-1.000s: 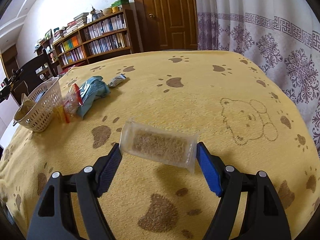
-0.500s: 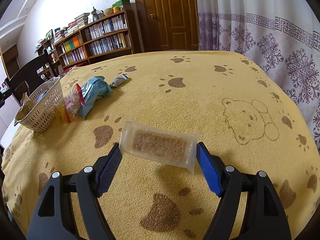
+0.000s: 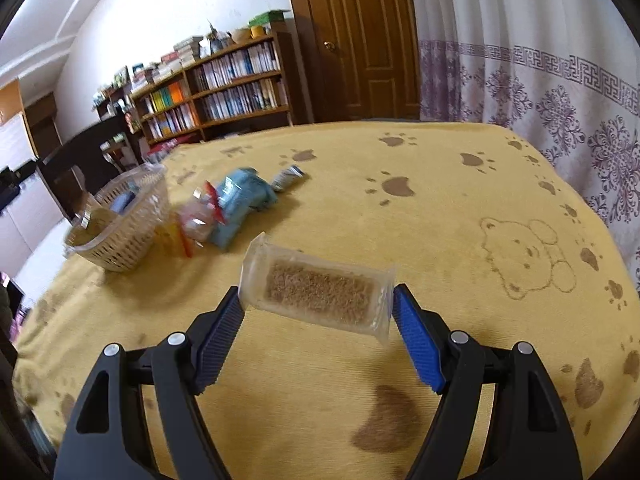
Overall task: Organize snacks
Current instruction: 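Carry the clear rice-cake packet into the white basket with the right tool and release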
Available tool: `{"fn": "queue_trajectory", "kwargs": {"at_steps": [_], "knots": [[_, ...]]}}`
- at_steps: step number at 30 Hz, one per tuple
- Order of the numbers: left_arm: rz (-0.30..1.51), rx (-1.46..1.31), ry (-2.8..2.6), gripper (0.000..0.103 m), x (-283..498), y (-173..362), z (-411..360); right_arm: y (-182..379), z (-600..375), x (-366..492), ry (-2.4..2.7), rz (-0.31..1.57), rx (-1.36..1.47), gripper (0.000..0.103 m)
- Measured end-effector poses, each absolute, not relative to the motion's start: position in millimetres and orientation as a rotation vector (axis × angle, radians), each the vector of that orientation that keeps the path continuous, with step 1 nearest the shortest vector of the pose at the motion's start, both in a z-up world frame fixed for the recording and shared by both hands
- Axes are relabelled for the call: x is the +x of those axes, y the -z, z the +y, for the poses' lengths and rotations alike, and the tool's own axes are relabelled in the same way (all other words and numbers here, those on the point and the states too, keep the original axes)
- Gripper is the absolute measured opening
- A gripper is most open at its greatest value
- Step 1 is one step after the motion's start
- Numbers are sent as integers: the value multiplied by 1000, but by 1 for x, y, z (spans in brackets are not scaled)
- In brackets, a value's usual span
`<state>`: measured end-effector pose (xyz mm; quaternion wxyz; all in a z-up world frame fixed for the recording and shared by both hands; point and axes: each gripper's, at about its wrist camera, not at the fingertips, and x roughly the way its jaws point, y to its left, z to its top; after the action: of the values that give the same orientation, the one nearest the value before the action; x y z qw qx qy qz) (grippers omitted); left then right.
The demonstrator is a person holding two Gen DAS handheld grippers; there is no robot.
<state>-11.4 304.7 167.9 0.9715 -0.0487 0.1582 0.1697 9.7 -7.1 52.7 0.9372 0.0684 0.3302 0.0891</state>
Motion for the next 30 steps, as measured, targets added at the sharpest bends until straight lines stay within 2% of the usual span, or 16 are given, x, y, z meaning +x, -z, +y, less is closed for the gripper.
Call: {"fn": "queue_trajectory", "kwargs": {"at_steps": [3,30], "knots": [[299,-90,-346,72,-18,-174,305,-57,3,8,-204,665,153,75],[230,-159,-432,73,-50,-202,350,-114,135,36,-428,594,74,75]]}}
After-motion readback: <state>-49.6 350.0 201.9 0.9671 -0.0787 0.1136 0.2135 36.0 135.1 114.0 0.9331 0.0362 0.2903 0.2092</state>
